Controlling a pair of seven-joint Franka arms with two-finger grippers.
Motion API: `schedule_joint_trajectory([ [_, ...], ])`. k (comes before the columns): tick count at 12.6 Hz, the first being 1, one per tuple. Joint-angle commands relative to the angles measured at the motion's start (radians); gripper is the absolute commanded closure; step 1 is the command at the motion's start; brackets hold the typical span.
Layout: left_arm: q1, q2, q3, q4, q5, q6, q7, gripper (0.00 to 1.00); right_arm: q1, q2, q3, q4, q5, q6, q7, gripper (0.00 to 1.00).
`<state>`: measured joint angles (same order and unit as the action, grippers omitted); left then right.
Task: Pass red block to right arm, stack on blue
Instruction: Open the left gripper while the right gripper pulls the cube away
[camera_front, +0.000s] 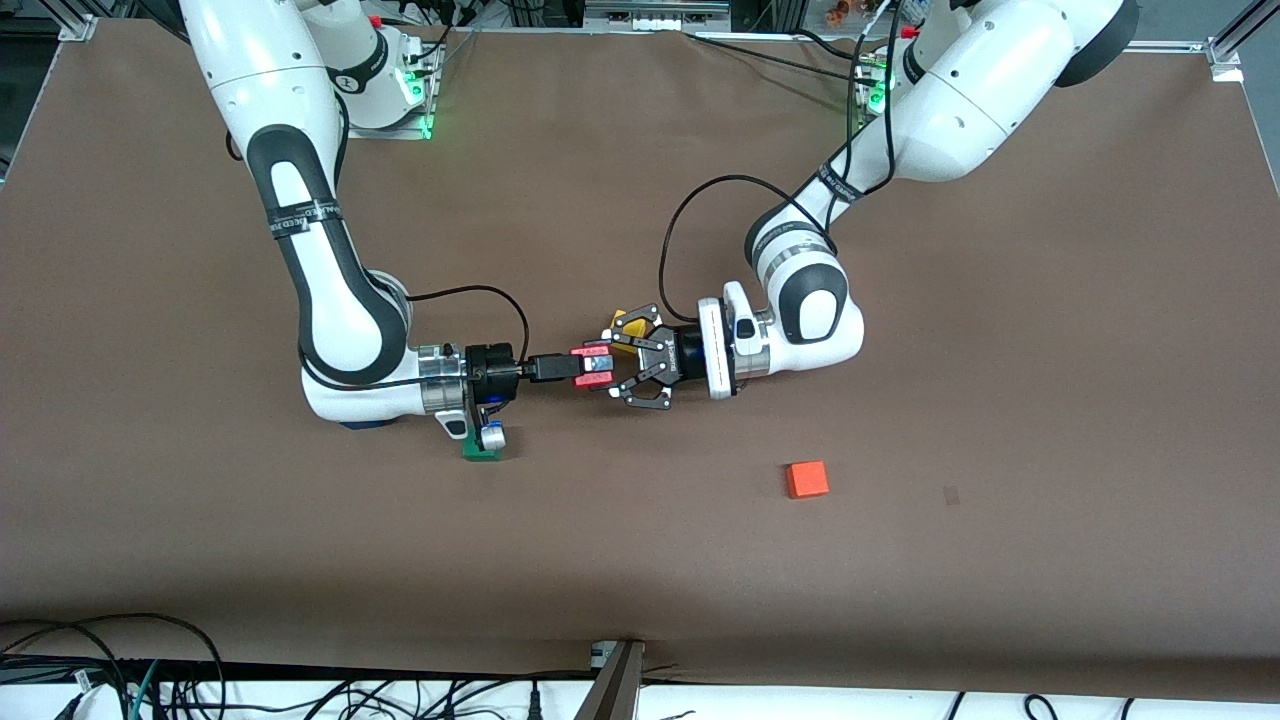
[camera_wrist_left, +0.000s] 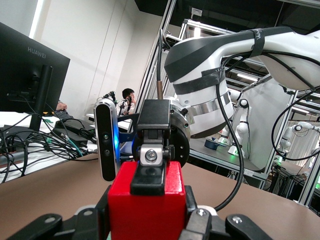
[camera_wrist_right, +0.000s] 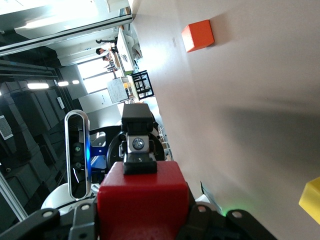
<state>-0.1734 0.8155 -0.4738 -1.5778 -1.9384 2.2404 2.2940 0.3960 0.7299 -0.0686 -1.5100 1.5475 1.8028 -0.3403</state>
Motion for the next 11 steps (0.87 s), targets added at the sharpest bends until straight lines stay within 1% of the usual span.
schedule_joint_trajectory([
  [1, 0.009, -0.001, -0.002, 0.006, -0.017, -0.004, 0.004, 0.00, -0.005, -0.044, -0.031, -0.024, -0.036, 0.007, 0.010, 0.92],
  [3, 0.020, -0.022, -0.002, -0.002, -0.014, -0.004, -0.054, 0.00, -0.011, -0.061, -0.060, -0.007, -0.133, 0.009, 0.010, 0.92],
  [5, 0.037, -0.041, 0.000, -0.010, 0.004, -0.004, -0.106, 0.00, -0.009, -0.073, -0.121, 0.025, -0.278, 0.010, 0.010, 0.92],
  [6, 0.052, -0.050, -0.002, -0.017, 0.042, -0.004, -0.143, 0.00, -0.009, -0.073, -0.152, 0.045, -0.352, 0.009, 0.010, 0.92],
  [7, 0.069, -0.062, 0.000, -0.022, 0.096, -0.005, -0.201, 0.00, -0.002, -0.073, -0.184, 0.062, -0.450, 0.010, 0.020, 0.92],
  [8, 0.095, -0.080, 0.000, -0.030, 0.164, -0.014, -0.271, 0.00, -0.002, -0.073, -0.206, 0.067, -0.595, 0.016, 0.030, 0.92],
  [9, 0.121, -0.094, 0.000, -0.033, 0.247, -0.051, -0.341, 0.00, -0.002, -0.073, -0.214, 0.071, -0.747, 0.062, 0.030, 0.92],
  [11, 0.178, -0.107, 0.001, -0.033, 0.391, -0.119, -0.471, 0.00, 0.000, -0.073, -0.215, 0.073, -1.020, 0.144, 0.058, 0.92],
])
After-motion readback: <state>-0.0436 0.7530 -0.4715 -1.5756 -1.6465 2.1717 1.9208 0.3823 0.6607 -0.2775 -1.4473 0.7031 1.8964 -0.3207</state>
